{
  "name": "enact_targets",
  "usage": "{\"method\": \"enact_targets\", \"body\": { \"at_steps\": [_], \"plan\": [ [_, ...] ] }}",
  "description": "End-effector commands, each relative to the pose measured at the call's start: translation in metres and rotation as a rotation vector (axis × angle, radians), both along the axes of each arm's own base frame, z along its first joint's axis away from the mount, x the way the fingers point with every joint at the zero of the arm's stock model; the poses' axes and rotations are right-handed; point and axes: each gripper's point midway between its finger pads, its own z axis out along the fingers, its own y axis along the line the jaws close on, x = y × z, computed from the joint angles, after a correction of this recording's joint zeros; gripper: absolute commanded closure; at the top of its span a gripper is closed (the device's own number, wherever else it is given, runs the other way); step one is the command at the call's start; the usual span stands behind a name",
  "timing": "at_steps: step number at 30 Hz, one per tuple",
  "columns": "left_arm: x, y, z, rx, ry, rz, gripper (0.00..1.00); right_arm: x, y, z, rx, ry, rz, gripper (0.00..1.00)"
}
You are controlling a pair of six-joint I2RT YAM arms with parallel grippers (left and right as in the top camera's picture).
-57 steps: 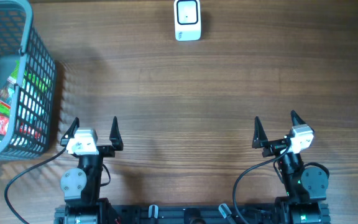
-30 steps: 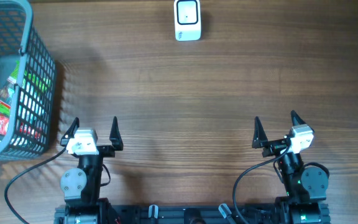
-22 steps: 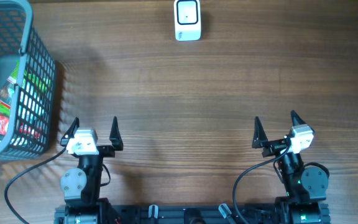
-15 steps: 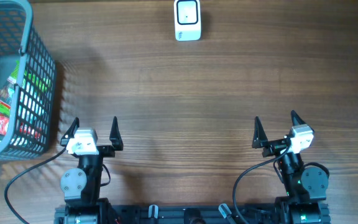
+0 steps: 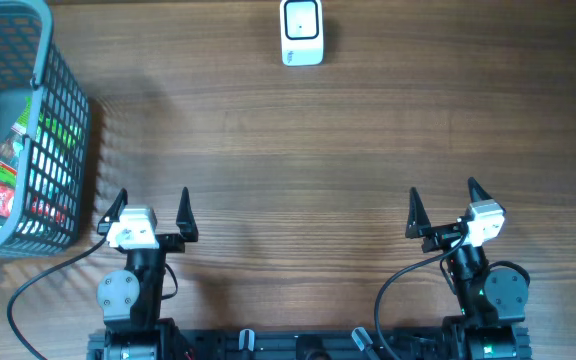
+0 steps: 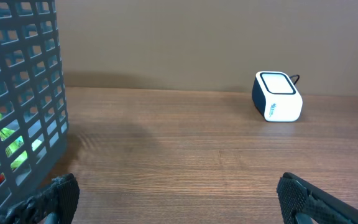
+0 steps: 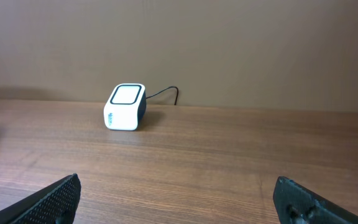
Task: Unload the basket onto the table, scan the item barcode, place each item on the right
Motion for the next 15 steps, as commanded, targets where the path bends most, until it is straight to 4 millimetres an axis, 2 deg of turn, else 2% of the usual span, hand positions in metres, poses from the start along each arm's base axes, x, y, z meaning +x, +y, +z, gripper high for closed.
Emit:
{"method": "enact_targets", "body": {
  "at_steps": [1,4,7,11,15],
  "plan": [
    [0.0,0.0,-0.001,0.019,0.005,-0.001,0.0,0.0,-0.004,0.002,-0.005,-0.01,-0.022,0.0],
    [0.0,0.001,-0.001,0.018,0.004,0.003,0.0,0.0,-0.004,0.002,-0.005,-0.01,-0.022,0.0],
    [-0.001,-0.012,0.003,-0.036,-0.009,-0.07,0.0,0.0,-0.004,0.002,-0.005,-0.01,-0.022,0.0],
    [-0.014,-0.04,0.028,-0.221,0.041,-0.212,0.0,0.0,-0.004,0.002,-0.005,-0.01,-0.022,0.0],
    [-0.037,-0.058,0.063,-0.276,0.154,-0.302,0.0,0.0,-0.004,0.002,-0.005,-0.01,-0.022,0.0]
  ]
}}
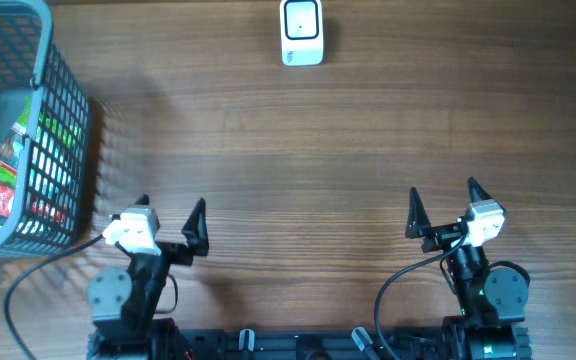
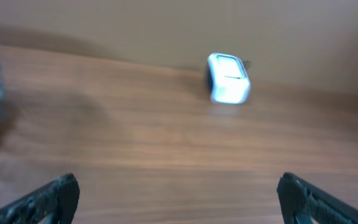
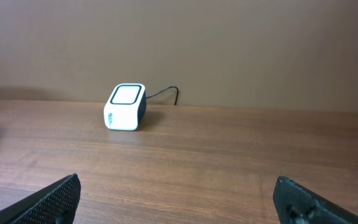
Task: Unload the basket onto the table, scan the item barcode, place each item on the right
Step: 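Reach the left gripper into the basket and grasp the mint-green bag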
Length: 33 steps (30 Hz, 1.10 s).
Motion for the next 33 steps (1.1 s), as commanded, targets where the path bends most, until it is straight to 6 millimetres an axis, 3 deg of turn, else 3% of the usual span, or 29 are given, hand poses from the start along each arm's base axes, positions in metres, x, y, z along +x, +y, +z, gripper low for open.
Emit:
{"method": "enact_targets", "body": {
  "at_steps": [1,6,10,12,13,14,16,19,27,30,33],
  "plan": [
    [-0.022,-0.025,0.064,-0.093,0.028,-0.128,0.0,0.0,-0.004,0.002,-0.005,-0.01,-0.022,0.0],
    [-0.037,-0.04,0.152,-0.139,0.233,-0.21,0.0,0.0,-0.004,0.002,-0.005,-0.01,-0.022,0.0],
    [-0.038,-0.04,0.206,-0.09,0.468,-0.237,0.0,0.0,-0.004,0.002,-0.005,-0.01,-0.022,0.0],
    [-0.022,-0.039,0.239,-0.057,0.505,-0.257,0.0,0.0,-0.004,0.002,-0.005,-0.01,-0.022,0.0],
    [0.0,-0.037,0.262,-0.051,0.475,-0.256,0.0,0.0,-0.004,0.002,-0.005,-0.01,-0.022,0.0],
    [0.027,-0.018,0.27,-0.004,0.457,-0.148,0.0,0.0,-0.004,0.002,-0.005,-0.01,-0.022,0.0],
    [0.05,0.014,0.267,-0.011,0.478,0.055,0.0,0.0,-0.004,0.002,-0.005,-0.01,-0.022,0.0],
    [0.075,0.08,0.254,0.016,0.51,0.373,0.0,0.0,-0.004,0.002,-0.005,-0.01,-0.022,0.0],
    [0.104,0.217,0.194,-0.167,0.661,0.738,0.0,0.0,-0.004,0.002,-0.005,-0.01,-0.022,0.0],
    [0.106,0.252,0.168,-0.205,0.724,0.801,0.0,0.0,-0.004,0.002,-0.005,-0.01,-0.022,0.0],
    [0.109,0.276,0.123,-0.208,0.86,0.802,0.0,0.0,-0.004,0.002,-0.005,-0.01,-0.022,0.0]
  ]
}}
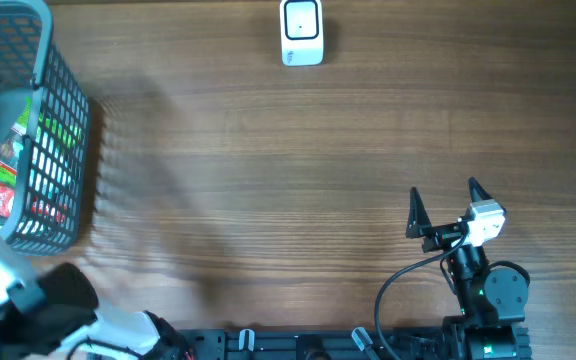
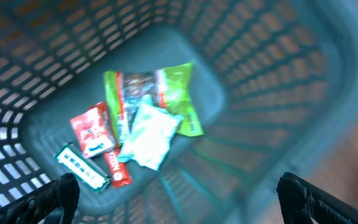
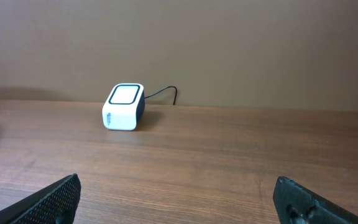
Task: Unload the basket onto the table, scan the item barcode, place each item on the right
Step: 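Reach the left gripper into the basket and grasp the mint-green bag, then carry the green bag with the left gripper and drop it mid-table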
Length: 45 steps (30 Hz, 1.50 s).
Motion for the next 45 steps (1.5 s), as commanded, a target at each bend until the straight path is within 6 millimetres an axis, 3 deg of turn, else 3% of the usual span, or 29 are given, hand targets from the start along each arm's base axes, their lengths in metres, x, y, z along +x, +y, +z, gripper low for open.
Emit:
{"method": "enact_targets", "body": {
  "at_steps": [1,5,14,18,22,24,26,28,29,31,35,38,40,42,45],
  "plan": [
    [0.002,0.016,-0.045,-0.058,0.135,-0.023,0.0,0.0,-0.003,0.002,-0.005,-0.011,-0.016,0.0],
    [0.008,0.02,-0.1,-0.135,0.286,-0.088,0.0,0.0,-0.003,0.002,-0.005,-0.011,-0.016,0.0],
    [0.009,0.021,-0.173,-0.231,0.407,-0.095,0.0,0.0,-0.003,0.002,-0.005,-0.011,-0.016,0.0],
    [0.005,0.02,-0.229,-0.253,0.433,-0.093,0.0,0.0,-0.003,0.002,-0.005,-0.011,-0.016,0.0],
    [0.01,0.025,-0.264,-0.226,0.398,-0.089,0.02,0.0,-0.003,0.002,-0.005,-0.011,-0.016,0.0],
    [0.009,0.024,-0.271,-0.226,0.398,-0.089,0.14,0.0,-0.003,0.002,-0.005,-0.011,-0.016,0.0],
    [0.01,0.023,-0.272,-0.23,0.392,-0.091,0.37,0.0,-0.003,0.002,-0.005,-0.011,-0.016,0.0],
    [0.016,0.024,-0.266,-0.232,0.361,-0.096,0.52,0.0,-0.003,0.002,-0.005,-0.011,-0.016,0.0],
    [0.019,0.028,-0.259,-0.224,0.346,-0.094,0.53,0.0,-0.003,0.002,-0.005,-0.011,-0.016,0.0],
    [0.025,0.037,-0.23,-0.197,0.307,-0.085,0.62,0.0,-0.003,0.002,-0.005,-0.011,-0.016,0.0],
    [0.036,0.048,-0.138,-0.094,0.183,-0.076,0.62,0.0,-0.003,0.002,-0.005,-0.011,-0.016,0.0],
    [0.034,0.046,-0.071,-0.038,0.066,-0.023,0.61,0.0,-0.003,0.002,-0.005,-0.011,-0.016,0.0],
    [0.03,0.035,-0.032,-0.036,-0.027,-0.01,0.57,0.0,-0.003,0.002,-0.005,-0.011,-0.016,0.0],
    [0.027,0.007,0.005,-0.063,-0.138,-0.076,0.57,0.0,-0.003,0.002,-0.005,-0.011,-0.016,0.0],
    [0.014,-0.034,0.039,-0.087,-0.215,-0.156,0.58,0.0,-0.003,0.002,-0.006,-0.011,-0.016,0.0]
  ]
}}
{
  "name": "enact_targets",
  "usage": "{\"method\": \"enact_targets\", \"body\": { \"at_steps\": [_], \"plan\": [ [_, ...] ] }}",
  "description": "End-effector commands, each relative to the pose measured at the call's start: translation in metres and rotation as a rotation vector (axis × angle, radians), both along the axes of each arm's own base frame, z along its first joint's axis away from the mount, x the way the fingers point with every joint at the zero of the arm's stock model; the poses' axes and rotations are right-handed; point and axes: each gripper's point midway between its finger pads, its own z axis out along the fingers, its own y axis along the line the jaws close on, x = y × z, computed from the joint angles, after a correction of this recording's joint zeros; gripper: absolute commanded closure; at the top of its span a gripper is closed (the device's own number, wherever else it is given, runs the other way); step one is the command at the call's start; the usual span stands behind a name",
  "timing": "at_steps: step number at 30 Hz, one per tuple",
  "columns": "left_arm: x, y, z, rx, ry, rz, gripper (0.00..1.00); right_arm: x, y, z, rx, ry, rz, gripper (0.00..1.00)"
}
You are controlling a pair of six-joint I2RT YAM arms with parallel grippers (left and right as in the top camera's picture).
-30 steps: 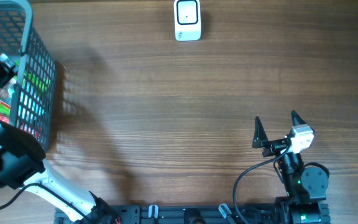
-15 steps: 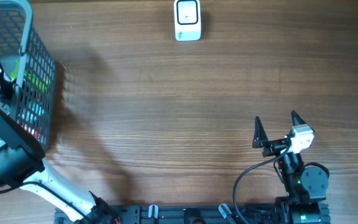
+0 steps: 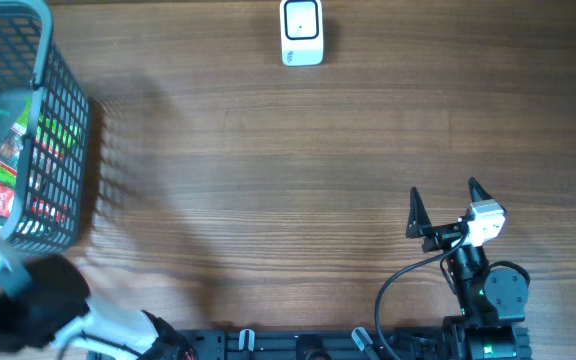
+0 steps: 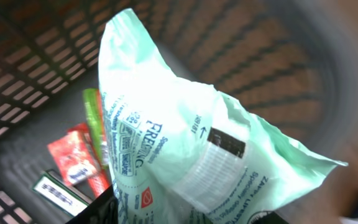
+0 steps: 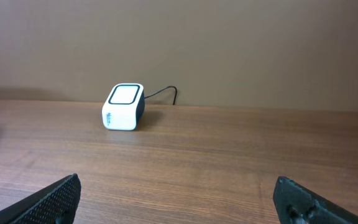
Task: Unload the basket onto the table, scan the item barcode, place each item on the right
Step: 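Carry the green bag with the left gripper and drop it mid-table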
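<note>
A pale green pouch (image 4: 166, 143) with printed text and a small black patch fills the left wrist view. My left gripper (image 4: 185, 214) is shut on its lower end, holding it over the other packets inside the grey basket (image 4: 36, 56). Overhead, the pouch shows blurred at the basket's left side. The white scanner (image 3: 301, 30) with its dark window stands at the far edge of the table, and is also seen as the scanner (image 5: 124, 106). My right gripper (image 3: 443, 195) rests open near the front edge, holding nothing.
The basket (image 3: 63, 120) stands at the table's left end and holds red packets (image 4: 73, 158), a green packet (image 4: 95, 124) and a small boxed item (image 4: 58, 194). A cable (image 5: 163, 93) runs from the scanner to the back wall. The left arm (image 3: 28, 300) shows blurred at the front left.
My left gripper was open above the basket with the pale pouch lying on the other packets. Now it is shut on that pouch, which is raised off them. The right arm has not moved.
Both grippers stood open at the front edge, facing the scanner. Then the left arm had turned a little. Then it hung open over the basket, looking down on the packets. Now it holds the pale green pouch inside the basket.
</note>
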Motion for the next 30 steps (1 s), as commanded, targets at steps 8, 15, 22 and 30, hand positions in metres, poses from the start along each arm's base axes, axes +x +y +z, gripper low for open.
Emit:
{"method": "enact_targets", "body": {
  "at_steps": [8,15,22,30],
  "plan": [
    [0.003,-0.171,0.04,-0.136,-0.069,-0.395,0.59,0.0,-0.003,0.002,-0.005,-0.011,-0.015,0.0],
    [0.009,-0.309,-0.063,-0.214,0.175,-0.699,0.58,0.0,-0.003,0.002,-0.005,-0.011,-0.015,0.0],
    [0.017,-0.432,-0.174,-0.313,0.179,-0.795,0.55,0.0,-0.003,0.002,-0.005,-0.011,-0.015,0.0],
    [0.007,-0.537,-0.251,-0.353,0.201,-0.93,0.62,0.0,-0.003,0.002,-0.005,-0.011,-0.015,0.0]
  ]
}}
